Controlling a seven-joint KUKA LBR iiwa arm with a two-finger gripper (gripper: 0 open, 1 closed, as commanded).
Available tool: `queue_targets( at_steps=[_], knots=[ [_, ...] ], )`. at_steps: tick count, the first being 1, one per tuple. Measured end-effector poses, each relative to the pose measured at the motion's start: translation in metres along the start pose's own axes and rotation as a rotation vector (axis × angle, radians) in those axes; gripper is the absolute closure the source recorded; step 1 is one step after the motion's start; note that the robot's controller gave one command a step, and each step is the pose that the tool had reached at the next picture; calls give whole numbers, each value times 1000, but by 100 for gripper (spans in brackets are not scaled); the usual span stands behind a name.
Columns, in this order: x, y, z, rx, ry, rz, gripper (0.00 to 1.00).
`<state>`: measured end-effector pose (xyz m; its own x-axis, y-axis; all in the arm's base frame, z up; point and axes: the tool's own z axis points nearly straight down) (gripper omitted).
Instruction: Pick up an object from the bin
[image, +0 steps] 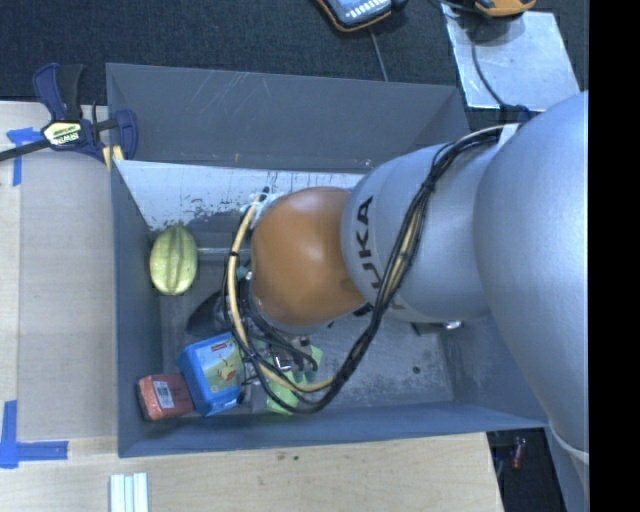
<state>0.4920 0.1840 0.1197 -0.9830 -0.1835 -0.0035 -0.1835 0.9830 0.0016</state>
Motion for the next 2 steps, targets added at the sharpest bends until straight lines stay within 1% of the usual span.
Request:
queue_targets(
  at_steps=[1,2],
  knots=[
    [-1,1,0,-1,-6,-20,0],
    [-2,10,11,-6,-13,126,0]
  ],
)
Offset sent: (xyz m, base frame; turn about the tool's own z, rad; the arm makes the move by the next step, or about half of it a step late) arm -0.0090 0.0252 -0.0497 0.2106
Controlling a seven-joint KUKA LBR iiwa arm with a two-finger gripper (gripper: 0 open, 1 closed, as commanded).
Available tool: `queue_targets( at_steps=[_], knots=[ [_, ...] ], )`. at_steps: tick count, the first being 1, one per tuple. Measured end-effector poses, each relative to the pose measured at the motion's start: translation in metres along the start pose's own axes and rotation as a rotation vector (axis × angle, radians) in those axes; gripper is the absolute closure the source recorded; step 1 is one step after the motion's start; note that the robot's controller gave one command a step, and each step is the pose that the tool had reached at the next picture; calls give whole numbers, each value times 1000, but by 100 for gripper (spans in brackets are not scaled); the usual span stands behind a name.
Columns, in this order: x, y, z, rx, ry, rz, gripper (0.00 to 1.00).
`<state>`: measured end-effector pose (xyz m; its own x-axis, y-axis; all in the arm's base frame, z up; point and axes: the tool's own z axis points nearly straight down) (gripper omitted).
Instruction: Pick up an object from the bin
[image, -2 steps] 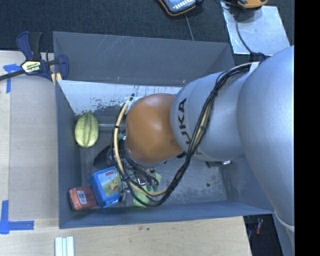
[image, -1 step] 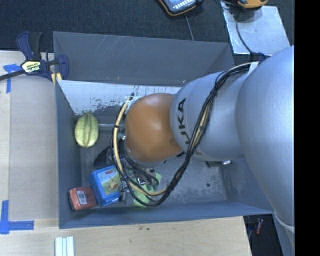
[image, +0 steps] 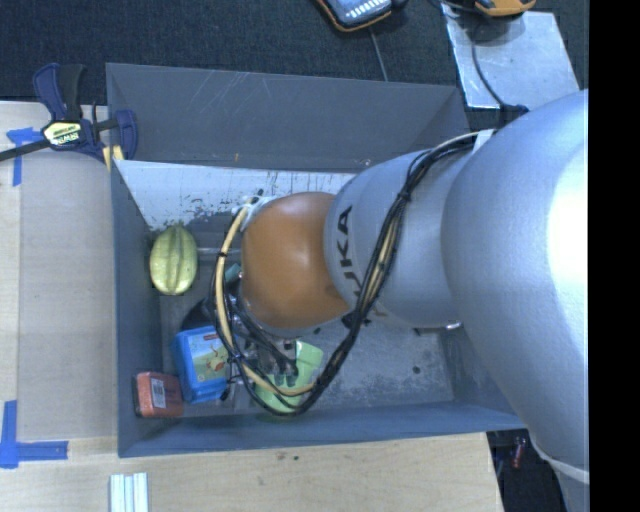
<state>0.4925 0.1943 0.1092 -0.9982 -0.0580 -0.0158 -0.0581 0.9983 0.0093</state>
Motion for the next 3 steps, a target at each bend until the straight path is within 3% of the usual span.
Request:
queue_targets(
  at_steps=[1,2,3],
  knots=[
    [0,-2,2,3,1,-23,0],
    [-8,34,13,15,-16,155,100],
    [-8,34,13,15,-16,155,100]
  ],
)
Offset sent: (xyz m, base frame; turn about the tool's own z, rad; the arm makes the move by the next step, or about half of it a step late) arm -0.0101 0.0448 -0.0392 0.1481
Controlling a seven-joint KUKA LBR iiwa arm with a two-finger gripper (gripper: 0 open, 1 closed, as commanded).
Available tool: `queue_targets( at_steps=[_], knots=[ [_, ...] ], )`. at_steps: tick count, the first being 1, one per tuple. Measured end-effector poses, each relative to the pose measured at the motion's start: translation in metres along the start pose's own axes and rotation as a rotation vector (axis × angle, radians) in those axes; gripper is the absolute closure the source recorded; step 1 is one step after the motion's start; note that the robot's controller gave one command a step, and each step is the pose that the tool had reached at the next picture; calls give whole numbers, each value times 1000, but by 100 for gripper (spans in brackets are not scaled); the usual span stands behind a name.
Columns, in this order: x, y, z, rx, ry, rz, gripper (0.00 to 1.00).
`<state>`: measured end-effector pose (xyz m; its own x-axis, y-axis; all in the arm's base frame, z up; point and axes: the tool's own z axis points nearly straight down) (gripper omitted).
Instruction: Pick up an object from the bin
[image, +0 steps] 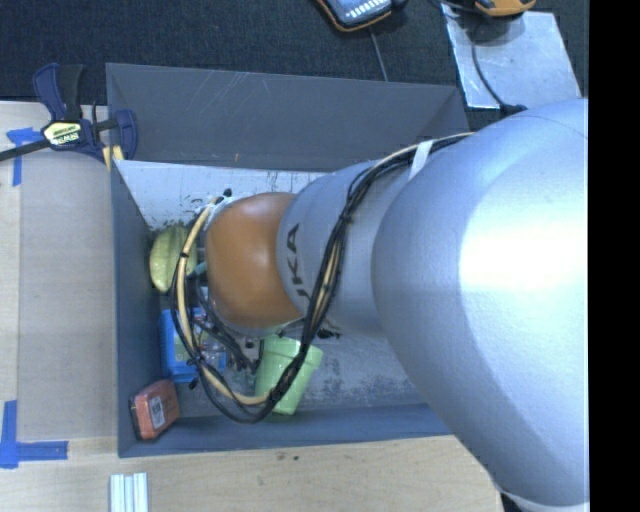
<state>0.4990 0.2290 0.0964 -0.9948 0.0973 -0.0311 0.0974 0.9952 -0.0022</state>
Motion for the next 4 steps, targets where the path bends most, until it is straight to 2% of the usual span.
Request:
queue_targets(
  at_steps=[1,4],
  knots=[
    [2,-6,-3,-15,-4,-5,100],
    [2,-6,-2,-19,-6,-3,100]
  ],
)
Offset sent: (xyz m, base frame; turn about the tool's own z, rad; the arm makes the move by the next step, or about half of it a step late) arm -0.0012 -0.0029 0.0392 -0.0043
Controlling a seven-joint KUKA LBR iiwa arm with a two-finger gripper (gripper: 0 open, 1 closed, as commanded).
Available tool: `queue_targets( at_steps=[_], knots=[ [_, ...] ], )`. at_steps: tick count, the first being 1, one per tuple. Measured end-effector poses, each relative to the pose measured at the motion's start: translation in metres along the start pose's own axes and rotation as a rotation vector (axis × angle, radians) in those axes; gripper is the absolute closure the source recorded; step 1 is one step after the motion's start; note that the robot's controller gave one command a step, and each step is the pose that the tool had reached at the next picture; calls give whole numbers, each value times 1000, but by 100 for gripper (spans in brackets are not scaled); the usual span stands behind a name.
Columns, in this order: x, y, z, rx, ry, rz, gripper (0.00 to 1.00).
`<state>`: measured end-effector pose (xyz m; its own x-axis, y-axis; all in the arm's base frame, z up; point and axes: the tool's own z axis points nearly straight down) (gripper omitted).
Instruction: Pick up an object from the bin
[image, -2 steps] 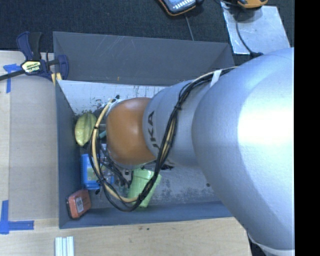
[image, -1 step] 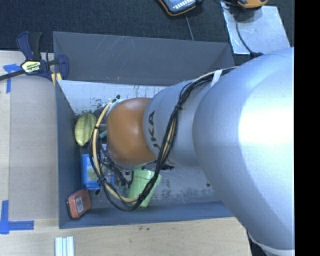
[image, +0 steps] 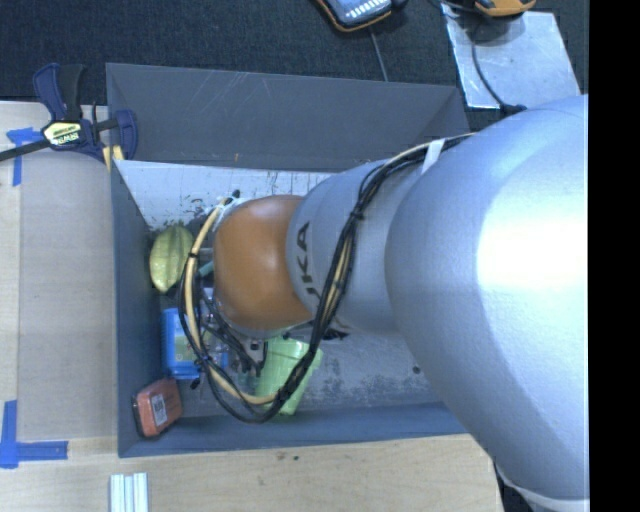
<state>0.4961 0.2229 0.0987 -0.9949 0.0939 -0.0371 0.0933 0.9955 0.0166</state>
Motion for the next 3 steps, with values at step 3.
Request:
queue_targets(
  at_steps=[3],
  knots=[
    [0,0,0,0,0,1,100]
  ],
)
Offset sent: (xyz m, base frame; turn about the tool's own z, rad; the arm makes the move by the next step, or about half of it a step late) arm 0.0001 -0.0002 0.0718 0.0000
